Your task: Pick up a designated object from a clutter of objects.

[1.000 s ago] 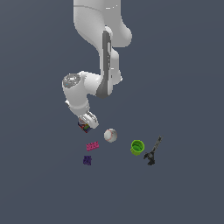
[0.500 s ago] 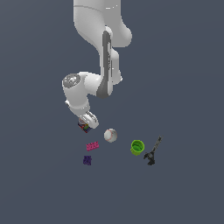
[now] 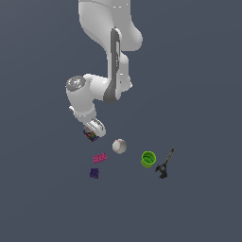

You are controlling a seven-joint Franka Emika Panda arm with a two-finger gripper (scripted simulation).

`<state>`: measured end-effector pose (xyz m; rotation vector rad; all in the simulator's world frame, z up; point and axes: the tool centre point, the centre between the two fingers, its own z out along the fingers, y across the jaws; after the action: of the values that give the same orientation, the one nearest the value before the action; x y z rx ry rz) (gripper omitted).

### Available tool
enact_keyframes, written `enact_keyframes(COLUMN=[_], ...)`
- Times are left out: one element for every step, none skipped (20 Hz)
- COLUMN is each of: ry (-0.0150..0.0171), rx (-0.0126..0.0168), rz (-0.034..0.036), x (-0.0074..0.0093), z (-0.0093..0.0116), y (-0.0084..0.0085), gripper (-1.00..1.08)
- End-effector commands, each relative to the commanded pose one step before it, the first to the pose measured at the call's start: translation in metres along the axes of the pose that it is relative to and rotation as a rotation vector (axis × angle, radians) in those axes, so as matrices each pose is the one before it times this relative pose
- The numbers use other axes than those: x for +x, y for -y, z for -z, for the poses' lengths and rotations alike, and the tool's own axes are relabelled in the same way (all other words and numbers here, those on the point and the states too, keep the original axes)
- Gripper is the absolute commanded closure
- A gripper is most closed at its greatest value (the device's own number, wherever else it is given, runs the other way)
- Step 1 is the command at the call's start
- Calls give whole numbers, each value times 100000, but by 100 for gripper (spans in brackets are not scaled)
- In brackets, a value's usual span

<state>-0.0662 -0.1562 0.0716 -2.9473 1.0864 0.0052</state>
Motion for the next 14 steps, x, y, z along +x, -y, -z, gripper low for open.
enact_keyframes(ry=[-333, 0, 0, 19, 0, 0, 0, 1, 0, 0, -10, 0, -12, 0], rx=[181, 0, 0, 2, 0, 0, 0, -30, 0, 0, -53, 0, -40, 0], rz=[-52, 0, 0, -45, 0, 0, 0, -39, 0, 0, -43, 0, -25, 0], x=[123, -1, -1, 10, 1, 2, 3, 12, 6, 8, 16, 12, 17, 16], z=[1144, 515, 567, 612, 671, 721, 769, 809, 860, 903, 942, 988, 1026, 1029], y=[-169, -103, -114, -146, -136, -146, -157, -181, -177, -186, -208, -204, -217, -212], gripper=[108, 108, 108, 108, 108, 108, 108, 108, 108, 108, 108, 108, 108, 108])
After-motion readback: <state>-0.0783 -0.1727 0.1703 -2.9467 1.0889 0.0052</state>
